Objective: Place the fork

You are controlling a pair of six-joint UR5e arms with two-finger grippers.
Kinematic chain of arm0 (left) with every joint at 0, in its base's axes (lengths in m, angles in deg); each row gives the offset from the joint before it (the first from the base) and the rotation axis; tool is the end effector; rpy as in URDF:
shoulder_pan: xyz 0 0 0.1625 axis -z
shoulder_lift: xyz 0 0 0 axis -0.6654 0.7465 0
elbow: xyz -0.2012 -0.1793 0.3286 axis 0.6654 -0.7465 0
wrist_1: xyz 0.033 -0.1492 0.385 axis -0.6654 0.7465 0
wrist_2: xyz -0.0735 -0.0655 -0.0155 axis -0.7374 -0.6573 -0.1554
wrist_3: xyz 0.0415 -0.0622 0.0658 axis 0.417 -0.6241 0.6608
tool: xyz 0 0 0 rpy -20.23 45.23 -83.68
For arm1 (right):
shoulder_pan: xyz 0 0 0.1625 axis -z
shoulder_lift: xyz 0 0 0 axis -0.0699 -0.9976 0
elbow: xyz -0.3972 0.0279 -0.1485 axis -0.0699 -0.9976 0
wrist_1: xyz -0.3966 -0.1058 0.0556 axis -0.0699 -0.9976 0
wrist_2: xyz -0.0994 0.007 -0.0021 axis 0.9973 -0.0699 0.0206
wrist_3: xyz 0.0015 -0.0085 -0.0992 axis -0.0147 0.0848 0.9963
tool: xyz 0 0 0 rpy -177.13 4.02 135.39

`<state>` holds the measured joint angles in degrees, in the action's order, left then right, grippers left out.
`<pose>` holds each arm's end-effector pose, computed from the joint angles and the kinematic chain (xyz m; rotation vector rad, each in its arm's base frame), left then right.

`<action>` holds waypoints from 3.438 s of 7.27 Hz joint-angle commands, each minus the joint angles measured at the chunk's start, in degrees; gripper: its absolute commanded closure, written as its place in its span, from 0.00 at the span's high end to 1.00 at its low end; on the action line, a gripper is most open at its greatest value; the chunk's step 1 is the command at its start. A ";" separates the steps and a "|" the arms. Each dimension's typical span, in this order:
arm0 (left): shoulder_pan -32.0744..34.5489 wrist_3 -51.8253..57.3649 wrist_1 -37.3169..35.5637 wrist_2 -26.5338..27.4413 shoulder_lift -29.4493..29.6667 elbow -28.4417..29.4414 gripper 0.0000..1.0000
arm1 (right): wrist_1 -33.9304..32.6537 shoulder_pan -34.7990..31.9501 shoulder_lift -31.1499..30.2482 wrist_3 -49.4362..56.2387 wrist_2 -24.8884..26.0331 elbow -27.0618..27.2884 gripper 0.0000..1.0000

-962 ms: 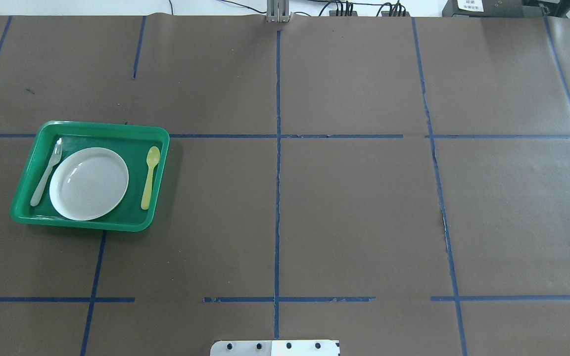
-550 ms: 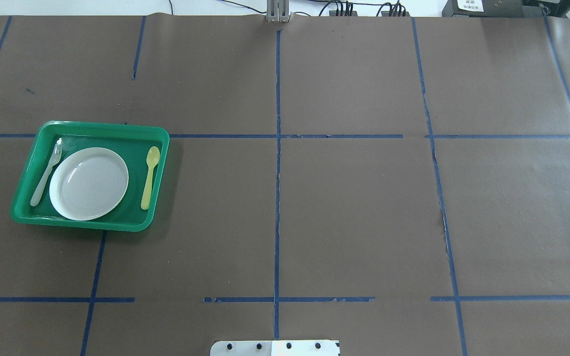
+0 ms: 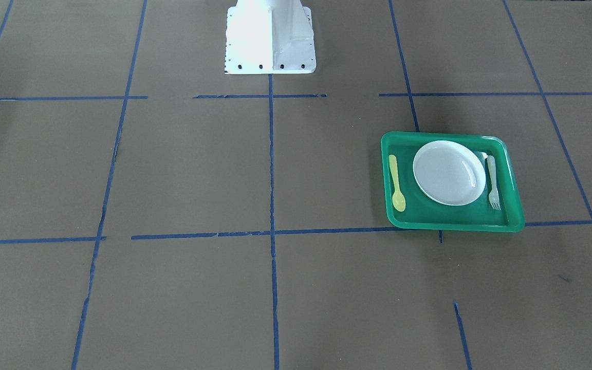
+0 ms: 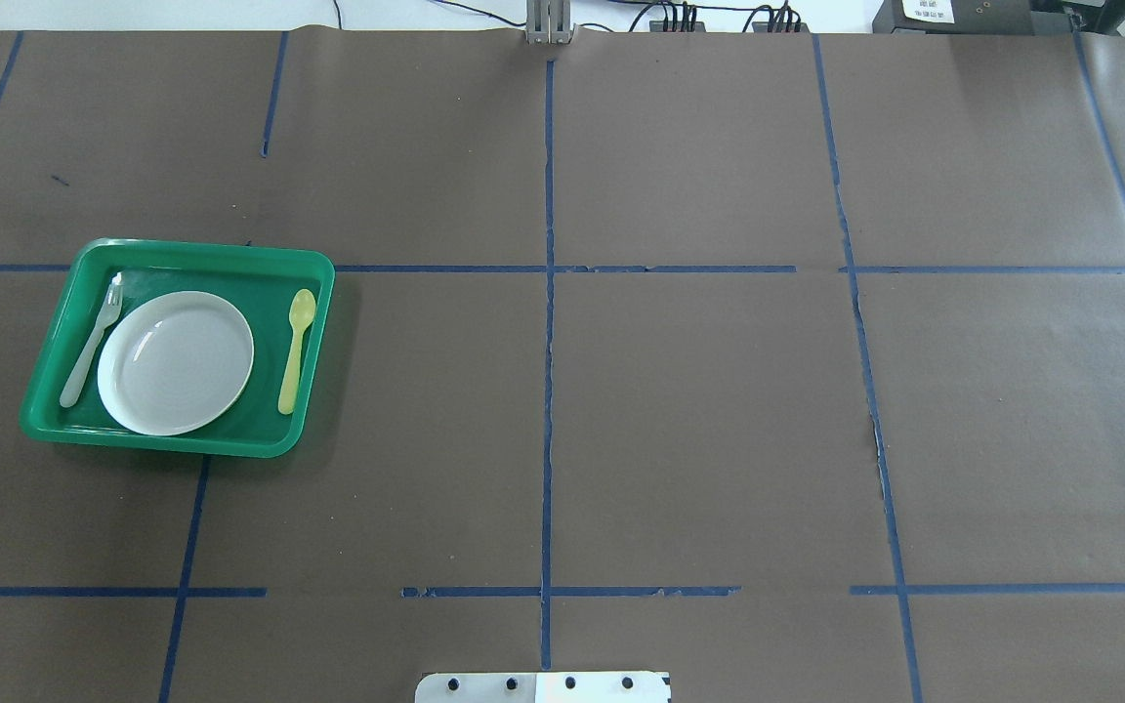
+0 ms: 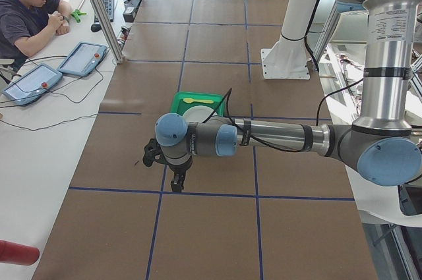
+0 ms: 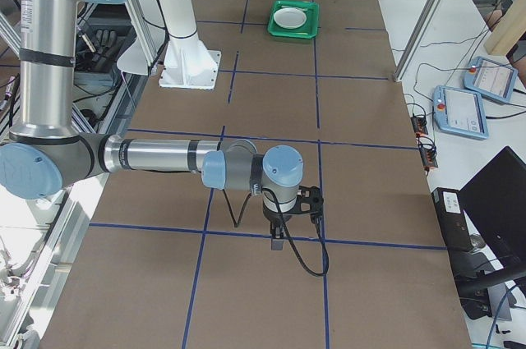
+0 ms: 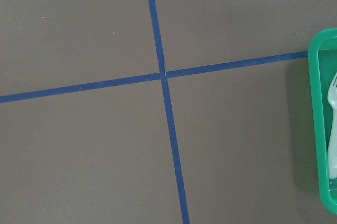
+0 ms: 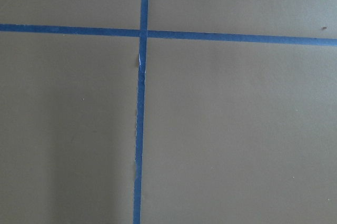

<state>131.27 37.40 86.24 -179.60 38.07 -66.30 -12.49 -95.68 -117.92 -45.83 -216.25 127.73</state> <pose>-0.0560 -0.4840 0.6283 0.0715 0.8289 0.1265 0.0804 -0.4323 0.6501 0.0074 -0.7167 -0.0215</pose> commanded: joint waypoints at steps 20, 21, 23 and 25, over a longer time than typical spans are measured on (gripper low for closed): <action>2.37 0.07 -0.11 4.20 -2.94 0.20 1.00 | 0.00 0.00 0.00 0.00 0.00 0.00 1.00; 2.46 0.07 -0.11 4.28 -2.94 0.12 1.00 | 0.00 0.00 0.00 0.00 0.00 0.00 1.00; 2.37 0.07 -0.11 4.28 -2.94 0.20 1.00 | 0.00 0.00 0.00 -0.09 0.00 0.00 1.00; 2.37 0.07 -0.11 4.28 -2.94 0.12 1.00 | 0.00 0.00 0.00 0.00 0.00 0.00 1.00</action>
<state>133.65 37.47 86.12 -175.31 35.14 -66.13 -12.49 -95.68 -117.92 -45.86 -216.25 127.73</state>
